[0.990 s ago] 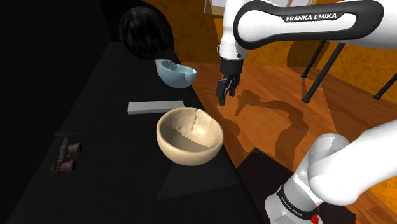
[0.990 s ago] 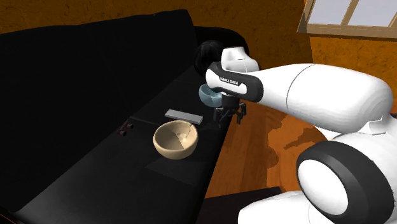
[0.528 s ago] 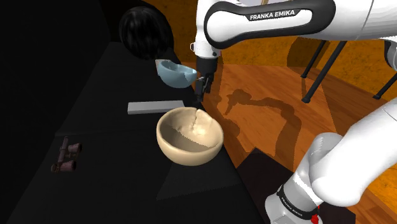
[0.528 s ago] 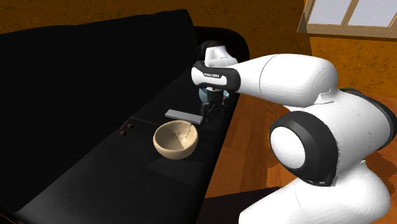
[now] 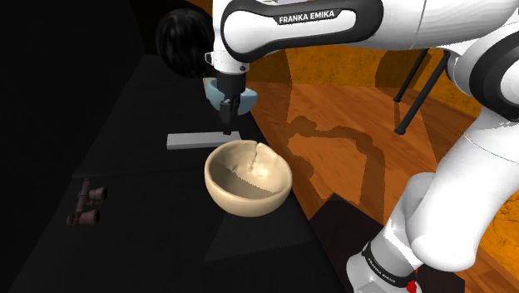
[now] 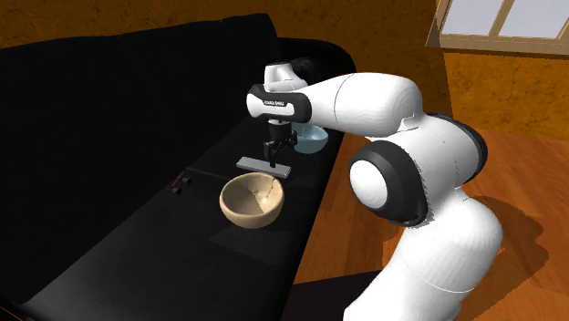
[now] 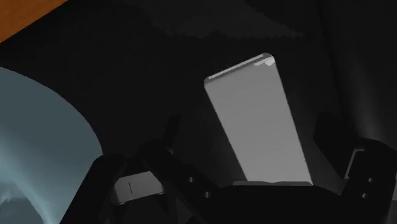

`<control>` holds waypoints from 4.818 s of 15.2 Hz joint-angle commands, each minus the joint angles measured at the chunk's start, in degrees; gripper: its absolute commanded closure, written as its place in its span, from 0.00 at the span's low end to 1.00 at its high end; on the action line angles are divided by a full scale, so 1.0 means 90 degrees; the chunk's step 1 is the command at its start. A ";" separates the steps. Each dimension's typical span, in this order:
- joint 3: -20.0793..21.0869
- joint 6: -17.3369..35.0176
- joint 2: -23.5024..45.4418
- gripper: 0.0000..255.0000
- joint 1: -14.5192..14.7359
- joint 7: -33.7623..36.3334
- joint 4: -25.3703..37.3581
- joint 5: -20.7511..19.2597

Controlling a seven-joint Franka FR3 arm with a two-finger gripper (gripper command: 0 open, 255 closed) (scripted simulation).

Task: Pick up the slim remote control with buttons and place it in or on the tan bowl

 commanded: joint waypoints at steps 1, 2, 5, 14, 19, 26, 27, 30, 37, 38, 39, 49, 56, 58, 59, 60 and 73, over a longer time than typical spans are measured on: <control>0.0108 0.0032 0.0300 0.00 0.0107 -0.0216 0.0336 -0.0008; 0.0160 0.0033 0.0471 0.00 0.0159 -0.0321 0.0540 -0.0019; 0.0323 0.0013 0.0979 0.00 0.0318 -0.0623 0.1167 -0.0070; 0.0323 0.0645 0.1039 0.00 0.0318 -0.0621 0.0596 -0.0081; 0.0323 0.0645 0.1040 0.00 0.0318 -0.0621 0.0598 -0.0081; 0.0324 0.0640 0.1043 1.00 0.0320 -0.0619 0.0605 -0.0081; 0.0324 0.0640 0.1043 1.00 0.0320 -0.0618 0.0605 -0.0081; 0.0324 0.0639 0.1041 1.00 0.0319 -0.0620 0.0605 -0.0081; 0.0327 0.0149 0.0982 1.00 0.0319 -0.0627 0.1036 -0.0071; 0.0327 0.0065 0.0978 1.00 0.0320 -0.0627 0.1116 -0.0070; 0.0328 -0.0020 0.0974 1.00 0.0320 -0.0628 0.1197 -0.0070; 0.0334 -0.0895 0.1028 1.00 0.0333 -0.0625 0.2126 -0.0075; 0.0341 -0.1555 0.1174 1.00 0.0352 -0.0614 0.2932 -0.0094; 0.0343 -0.1755 0.1237 1.00 0.0360 -0.0610 0.3193 -0.0102; 0.0345 -0.1857 0.1272 1.00 0.0364 -0.0608 0.3329 -0.0107; 0.0346 -0.1960 0.1310 1.00 0.0369 -0.0606 0.3471 -0.0112; 0.0644 -0.1790 -0.0691 1.00 0.0677 0.0031 0.1323 0.0184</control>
